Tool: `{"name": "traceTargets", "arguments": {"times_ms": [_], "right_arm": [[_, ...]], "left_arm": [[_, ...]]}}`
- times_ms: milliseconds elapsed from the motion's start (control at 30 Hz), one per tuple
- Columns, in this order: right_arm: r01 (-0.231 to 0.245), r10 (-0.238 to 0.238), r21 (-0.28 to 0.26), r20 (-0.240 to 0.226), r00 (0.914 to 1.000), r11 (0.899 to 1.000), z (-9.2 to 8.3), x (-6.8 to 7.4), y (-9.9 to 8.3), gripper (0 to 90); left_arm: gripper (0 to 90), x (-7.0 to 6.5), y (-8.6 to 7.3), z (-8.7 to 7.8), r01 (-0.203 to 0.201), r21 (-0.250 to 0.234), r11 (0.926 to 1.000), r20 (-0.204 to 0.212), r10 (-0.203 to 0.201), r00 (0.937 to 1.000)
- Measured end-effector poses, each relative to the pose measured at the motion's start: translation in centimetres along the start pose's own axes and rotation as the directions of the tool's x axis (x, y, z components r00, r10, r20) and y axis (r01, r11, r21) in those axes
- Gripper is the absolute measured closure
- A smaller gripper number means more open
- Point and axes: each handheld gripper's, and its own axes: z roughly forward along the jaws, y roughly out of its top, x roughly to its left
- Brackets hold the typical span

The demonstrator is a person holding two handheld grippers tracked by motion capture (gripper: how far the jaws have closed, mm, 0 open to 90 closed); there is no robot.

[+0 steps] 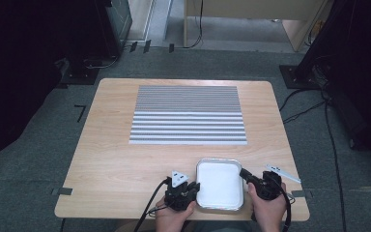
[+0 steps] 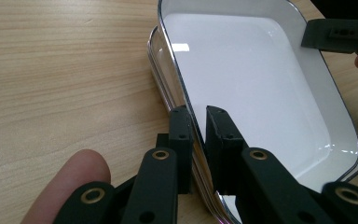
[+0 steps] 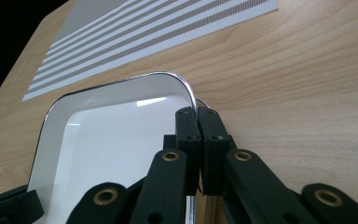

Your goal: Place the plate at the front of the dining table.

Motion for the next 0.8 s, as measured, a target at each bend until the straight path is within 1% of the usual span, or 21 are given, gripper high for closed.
{"name": "traceTargets", "arguments": {"times_ms": [133, 300, 333, 400, 467, 533, 567, 667, 733, 767, 800], "right_arm": [[0.029, -0.028, -0.025, 0.012, 0.9995, 0.999, -0.4, 0.5, 0.2, 89.8], [0.059, -0.058, -0.029, 0.023, 0.9980, 0.998, -0.7, 1.1, 0.5, 90.0], [0.064, -0.064, -0.028, 0.026, 0.9976, 0.998, -0.7, 1.3, 0.5, 90.0], [0.082, -0.081, -0.033, 0.028, 0.9963, 0.996, -0.9, 1.6, 0.7, 90.0], [0.110, -0.108, -0.040, 0.040, 0.9933, 0.993, -1.1, 2.0, 0.9, 90.0], [0.127, -0.125, -0.041, 0.047, 0.9911, 0.991, -1.1, 2.3, 1.2, 90.0], [0.130, -0.128, -0.039, 0.049, 0.9905, 0.991, -1.1, 2.4, 1.4, 90.0], [0.127, -0.125, -0.022, 0.047, 0.9910, 0.992, -0.9, 2.4, 1.8, 90.0], [0.133, -0.133, -0.009, 0.050, 0.9899, 0.991, -0.7, 2.4, 2.1, 90.0], [0.132, -0.131, -0.007, 0.049, 0.9902, 0.991, -0.6, 2.5, 2.2, 90.0], [0.133, -0.133, -0.004, 0.046, 0.9900, 0.991, -0.5, 2.5, 2.4, 90.0]], "left_arm": [[83.1, 0.1, 0.3, -0.2, -0.006, -0.001, 1.0000, 0.012, 0.006, 0.9999], [83.6, 0.2, 0.5, -0.3, 0.002, 0.009, 1.0000, 0.017, -0.002, 0.9998], [83.7, 0.3, 0.6, -0.4, 0.005, 0.014, 0.9999, 0.027, -0.005, 0.9996], [83.9, 0.4, 0.8, -0.5, 0.007, 0.018, 0.9998, 0.031, -0.008, 0.9995], [84.4, 0.6, 1.1, -0.5, 0.007, 0.022, 0.9997, 0.038, -0.007, 0.9992], [84.6, 0.6, 1.3, -0.6, 0.007, 0.021, 0.9997, 0.040, -0.007, 0.9992], [84.7, 0.8, 1.5, -0.6, 0.017, 0.025, 0.9995, 0.049, -0.018, 0.9986], [84.5, 1.0, 1.8, -0.6, 0.017, 0.031, 0.9994, 0.061, -0.019, 0.9979], [84.3, 1.3, 2.1, -0.6, 0.025, 0.036, 0.9990, 0.075, -0.027, 0.9968], [84.3, 1.3, 2.1, -0.6, 0.025, 0.036, 0.9990, 0.075, -0.027, 0.9968], [84.3, 1.7, 2.5, -0.6, 0.034, 0.040, 0.9986, 0.090, -0.037, 0.9952]]}}
